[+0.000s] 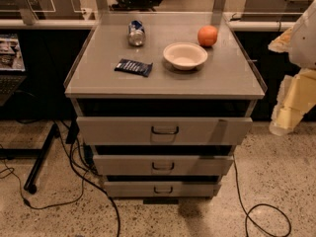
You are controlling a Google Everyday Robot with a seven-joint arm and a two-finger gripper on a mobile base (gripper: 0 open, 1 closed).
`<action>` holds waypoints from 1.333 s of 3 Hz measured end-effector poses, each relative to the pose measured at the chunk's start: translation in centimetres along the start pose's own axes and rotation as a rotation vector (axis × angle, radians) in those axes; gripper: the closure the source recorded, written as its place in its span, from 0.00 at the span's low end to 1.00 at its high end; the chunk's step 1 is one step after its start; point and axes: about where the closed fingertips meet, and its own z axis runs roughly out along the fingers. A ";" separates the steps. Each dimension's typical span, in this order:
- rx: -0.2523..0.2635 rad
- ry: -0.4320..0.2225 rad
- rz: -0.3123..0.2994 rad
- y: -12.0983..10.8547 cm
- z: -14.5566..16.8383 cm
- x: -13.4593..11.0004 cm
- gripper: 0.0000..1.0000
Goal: Open bottom drawer
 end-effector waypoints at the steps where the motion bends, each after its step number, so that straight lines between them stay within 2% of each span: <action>1: 0.013 -0.007 0.000 0.0 -0.1 0.0 0.00; 2: 0.022 -0.046 0.042 0.4 2.0 1.3 0.00; 3: 0.023 -0.128 0.145 2.1 8.8 4.3 0.00; 4: 0.041 -0.192 0.212 2.4 14.0 6.2 0.00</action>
Offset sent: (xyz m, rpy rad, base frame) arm 0.0090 -0.0259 -0.0660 0.1283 -0.0691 -0.0985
